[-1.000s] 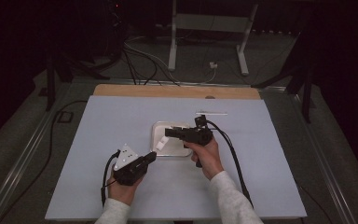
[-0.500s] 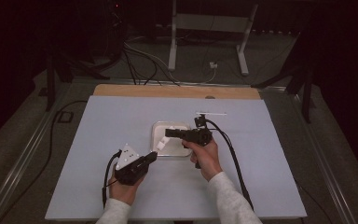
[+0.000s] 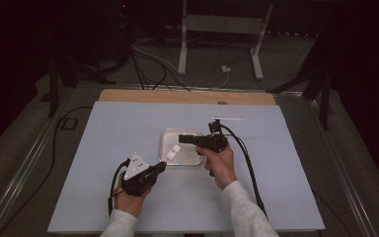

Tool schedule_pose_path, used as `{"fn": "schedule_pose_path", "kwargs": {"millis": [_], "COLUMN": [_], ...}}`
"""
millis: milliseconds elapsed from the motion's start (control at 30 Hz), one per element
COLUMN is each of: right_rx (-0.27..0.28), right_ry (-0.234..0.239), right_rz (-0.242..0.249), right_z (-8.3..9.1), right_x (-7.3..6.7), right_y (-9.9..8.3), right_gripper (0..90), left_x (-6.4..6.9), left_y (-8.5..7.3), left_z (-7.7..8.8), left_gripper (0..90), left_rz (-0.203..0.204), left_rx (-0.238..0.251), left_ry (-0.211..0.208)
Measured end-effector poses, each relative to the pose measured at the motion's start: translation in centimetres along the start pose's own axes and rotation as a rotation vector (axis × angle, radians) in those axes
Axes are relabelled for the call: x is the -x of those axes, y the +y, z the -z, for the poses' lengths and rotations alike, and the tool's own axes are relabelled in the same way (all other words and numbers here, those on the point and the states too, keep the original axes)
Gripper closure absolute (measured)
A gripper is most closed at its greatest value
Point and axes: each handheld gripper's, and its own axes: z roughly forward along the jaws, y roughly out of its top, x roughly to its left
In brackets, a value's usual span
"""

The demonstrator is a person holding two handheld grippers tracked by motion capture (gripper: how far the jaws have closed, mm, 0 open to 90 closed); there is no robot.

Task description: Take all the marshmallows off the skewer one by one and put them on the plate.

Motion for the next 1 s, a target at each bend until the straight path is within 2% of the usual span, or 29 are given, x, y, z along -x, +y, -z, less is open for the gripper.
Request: {"fn": "schedule_pose_path", "kwargs": {"millis": [400, 433, 467, 500, 533, 567, 633, 700, 833, 1000], "right_rx": [0.023, 0.037, 0.083, 0.145, 0.193, 0.206, 0.196, 0.176, 0.137, 0.076], "right_ry": [-0.017, -0.032, -0.055, -0.062, -0.05, -0.061, -0.097, -0.134, -0.152, -0.193], "right_rz": [-0.015, -0.013, -0.025, -0.051, -0.084, -0.076, -0.034, 0.006, 0.029, 0.066], "right_z": [0.3, 0.5, 1.0, 2.2, 3.5, 4.7, 6.2, 6.5, 5.0, 2.4], "right_x": [0.3, 0.3, 0.5, 1.0, 1.7, 2.0, 2.1, 2.0, 2.1, 2.2], "right_y": [0.2, 0.3, 0.5, 1.0, 1.7, 2.3, 2.9, 3.0, 2.5, 1.7], "right_gripper": [81.4, 81.7, 82.3, 82.3, 82.3, 82.0, 81.4, 81.0, 80.2, 79.2], "left_x": [-0.1, -0.2, -0.3, -0.7, -1.3, -1.9, -2.7, -2.9, -2.4, -2.5], "left_y": [-0.1, -0.3, -0.7, -1.3, -1.7, -1.8, -1.7, -1.6, -1.5, -1.4], "left_z": [0.2, 0.3, 0.3, 0.5, 0.8, 1.2, 1.7, 1.8, 1.4, 1.2], "left_gripper": [90.0, 90.0, 90.0, 90.0, 90.0, 90.0, 90.0, 90.0, 90.0, 90.0], "left_rz": [-0.019, -0.032, -0.053, -0.036, -0.003, 0.033, 0.089, 0.105, 0.086, 0.101], "left_rx": [-0.018, -0.039, -0.081, -0.1, -0.102, -0.086, -0.037, -0.018, -0.029, -0.017], "left_ry": [-0.001, 0.013, 0.044, 0.05, 0.05, 0.052, 0.042, 0.044, 0.047, 0.045]}}
